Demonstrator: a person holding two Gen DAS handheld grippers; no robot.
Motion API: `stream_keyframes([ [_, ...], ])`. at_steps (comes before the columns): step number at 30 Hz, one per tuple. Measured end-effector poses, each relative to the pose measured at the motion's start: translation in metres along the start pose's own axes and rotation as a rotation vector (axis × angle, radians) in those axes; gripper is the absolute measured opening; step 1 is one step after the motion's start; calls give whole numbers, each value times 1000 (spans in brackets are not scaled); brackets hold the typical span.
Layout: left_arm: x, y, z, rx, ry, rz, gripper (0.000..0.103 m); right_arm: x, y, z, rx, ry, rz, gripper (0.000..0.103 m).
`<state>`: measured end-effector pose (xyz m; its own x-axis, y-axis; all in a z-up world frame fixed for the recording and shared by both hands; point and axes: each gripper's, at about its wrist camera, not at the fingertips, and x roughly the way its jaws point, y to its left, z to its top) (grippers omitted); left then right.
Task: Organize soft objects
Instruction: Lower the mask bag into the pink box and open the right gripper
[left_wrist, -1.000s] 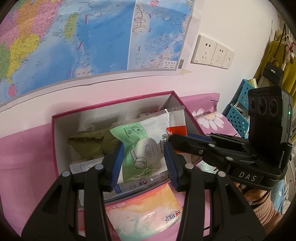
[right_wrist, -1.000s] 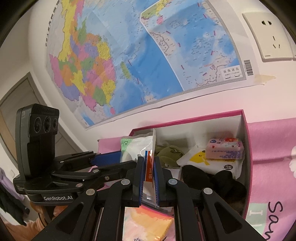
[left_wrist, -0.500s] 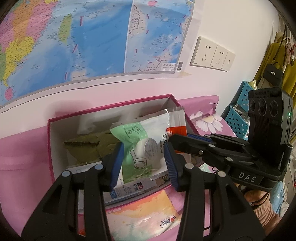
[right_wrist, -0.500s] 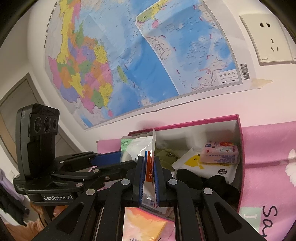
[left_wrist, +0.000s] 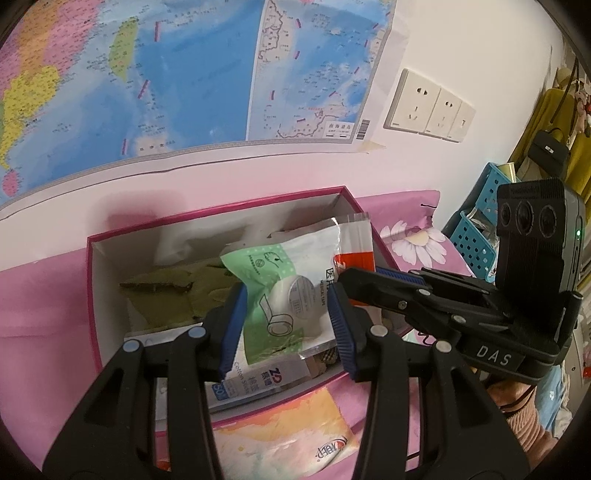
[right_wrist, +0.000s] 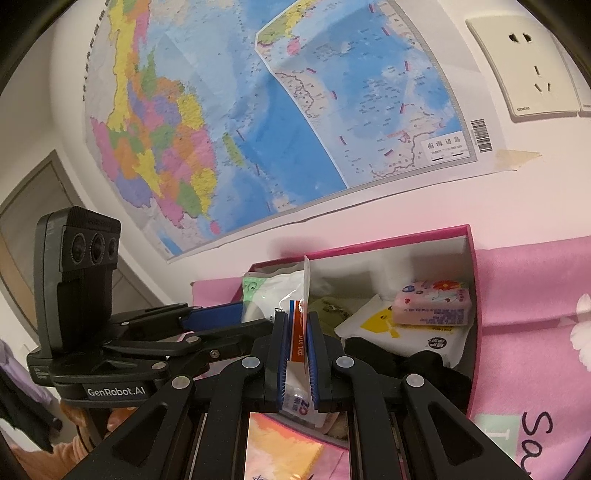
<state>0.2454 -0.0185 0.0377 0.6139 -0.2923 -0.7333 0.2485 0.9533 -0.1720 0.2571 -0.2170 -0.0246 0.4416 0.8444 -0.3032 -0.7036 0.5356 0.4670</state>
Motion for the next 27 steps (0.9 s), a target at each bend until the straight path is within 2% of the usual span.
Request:
stream_keyframes([
  [27, 7, 5, 0, -40, 13, 9, 47, 9, -12, 5, 16, 24, -23, 10],
])
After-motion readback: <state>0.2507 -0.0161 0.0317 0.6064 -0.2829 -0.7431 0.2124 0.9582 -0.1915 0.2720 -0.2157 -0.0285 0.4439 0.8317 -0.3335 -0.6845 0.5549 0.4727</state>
